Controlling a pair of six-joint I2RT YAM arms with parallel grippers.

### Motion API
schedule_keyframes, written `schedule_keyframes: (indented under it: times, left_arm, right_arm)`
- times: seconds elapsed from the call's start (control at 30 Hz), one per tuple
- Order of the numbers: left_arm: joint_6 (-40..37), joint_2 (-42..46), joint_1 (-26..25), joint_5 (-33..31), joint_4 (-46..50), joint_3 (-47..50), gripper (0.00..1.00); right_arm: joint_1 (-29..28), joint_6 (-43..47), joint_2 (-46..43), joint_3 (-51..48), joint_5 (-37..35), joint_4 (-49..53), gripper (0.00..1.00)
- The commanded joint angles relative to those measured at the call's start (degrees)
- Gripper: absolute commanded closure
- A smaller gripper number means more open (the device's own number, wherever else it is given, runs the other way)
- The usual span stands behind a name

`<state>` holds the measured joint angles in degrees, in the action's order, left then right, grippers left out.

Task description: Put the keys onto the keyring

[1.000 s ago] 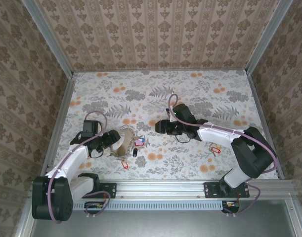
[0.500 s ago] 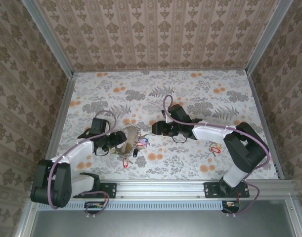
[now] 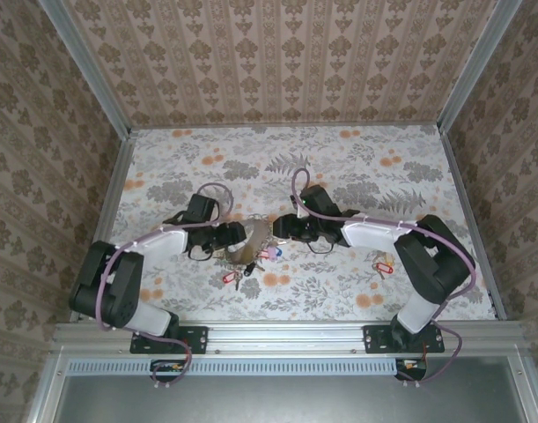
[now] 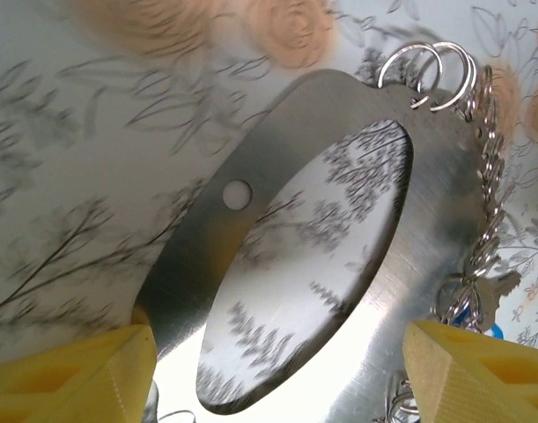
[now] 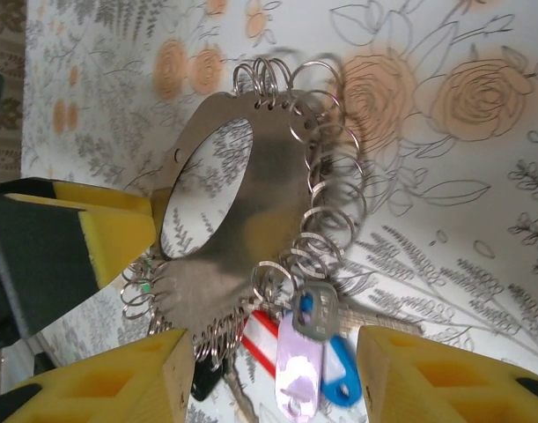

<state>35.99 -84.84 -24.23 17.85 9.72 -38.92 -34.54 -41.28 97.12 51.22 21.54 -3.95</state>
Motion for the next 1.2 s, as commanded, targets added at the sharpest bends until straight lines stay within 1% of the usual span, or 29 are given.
schedule_keyframes:
  times: [0.0, 0.17, 0.43, 0.7, 0.9, 0.93, 1.17]
  left_arm:
    - [-1.36, -3.76, -1.59, 0.54, 0.31, -2.59, 0.25]
    - [-0.22, -6.12, -1.61, 1.09, -1.77, -3.3, 0.24]
    - [-0.92, -7.7, -1.56, 2.53, -2.5, -4.35, 0.25]
    - [-0.66, -8.66, -1.6, 3.49, -3.17, -4.59, 0.25]
    - [-0.66, -8.98, -1.59, 4.06, -3.47, -4.7, 0.26]
    - [-0.66, -9.08, -3.27, 4.12, -3.56, -4.76, 0.26]
    - [-0.42, -9.82, -4.32, 4.99, -4.61, -4.82, 0.27]
  right_arm:
    - [0.77, -1.7, 2.67, 3.27, 0.66, 3.17, 0.47]
    - [3.08, -3.52, 5.36, 4.59, -0.73, 4.73, 0.47]
    - [5.29, -4.5, 9.37, 6.66, 2.19, 3.52, 0.47]
    - [5.28, -7.73, 12.43, 6.55, 3.85, -0.43, 0.5]
    - [5.28, -9.04, 13.69, 5.16, 7.58, -5.81, 0.52]
    - [5.28, -9.26, 13.95, 4.99, 8.1, -6.44, 0.52]
    - [5.1, -9.56, 15.33, 3.63, 10.52, -11.51, 0.53]
